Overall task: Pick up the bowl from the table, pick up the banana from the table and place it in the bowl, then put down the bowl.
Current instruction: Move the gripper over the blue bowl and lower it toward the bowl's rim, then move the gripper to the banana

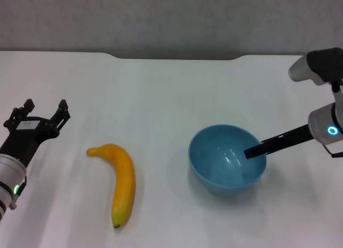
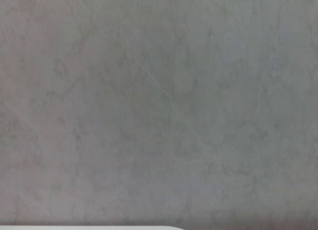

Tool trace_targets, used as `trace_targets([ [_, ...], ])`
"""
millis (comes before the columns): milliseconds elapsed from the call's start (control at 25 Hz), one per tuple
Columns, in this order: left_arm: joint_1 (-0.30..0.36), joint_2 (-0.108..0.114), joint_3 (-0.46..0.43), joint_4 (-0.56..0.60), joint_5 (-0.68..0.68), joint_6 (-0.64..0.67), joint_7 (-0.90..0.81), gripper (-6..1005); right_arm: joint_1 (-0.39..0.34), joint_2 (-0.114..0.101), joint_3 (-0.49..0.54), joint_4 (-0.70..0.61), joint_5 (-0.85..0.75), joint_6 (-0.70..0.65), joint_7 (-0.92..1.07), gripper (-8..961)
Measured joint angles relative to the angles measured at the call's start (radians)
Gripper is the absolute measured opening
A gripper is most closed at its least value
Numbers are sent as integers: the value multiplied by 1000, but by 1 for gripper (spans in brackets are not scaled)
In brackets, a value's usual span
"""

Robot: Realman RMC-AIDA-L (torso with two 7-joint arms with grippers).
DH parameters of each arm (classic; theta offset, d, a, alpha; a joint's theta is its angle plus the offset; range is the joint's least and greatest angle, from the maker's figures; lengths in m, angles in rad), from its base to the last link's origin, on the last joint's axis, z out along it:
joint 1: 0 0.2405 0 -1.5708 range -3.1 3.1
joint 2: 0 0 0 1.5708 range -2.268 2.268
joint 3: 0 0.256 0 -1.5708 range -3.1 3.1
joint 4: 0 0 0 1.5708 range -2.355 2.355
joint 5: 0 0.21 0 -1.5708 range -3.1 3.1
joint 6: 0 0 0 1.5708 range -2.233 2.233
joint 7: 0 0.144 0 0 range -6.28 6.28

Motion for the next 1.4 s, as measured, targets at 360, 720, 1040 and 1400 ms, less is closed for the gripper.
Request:
trace_targets([
  [360,0,0,0,-3,0,0,0,847,12,0,-29,56,40,47,-27,548],
  [720,0,-1,1,-4,0,0,1,846,13,0,-55,65,41,63,-23,216],
  [1040,0,-1,3,-5,0,-22,-8,846,-5,1,-54,58,53,101,-32,77],
  [1400,10,10,9,-108,9,-148,-4,847,-87,0,-58,-20,233,66,-138,36],
])
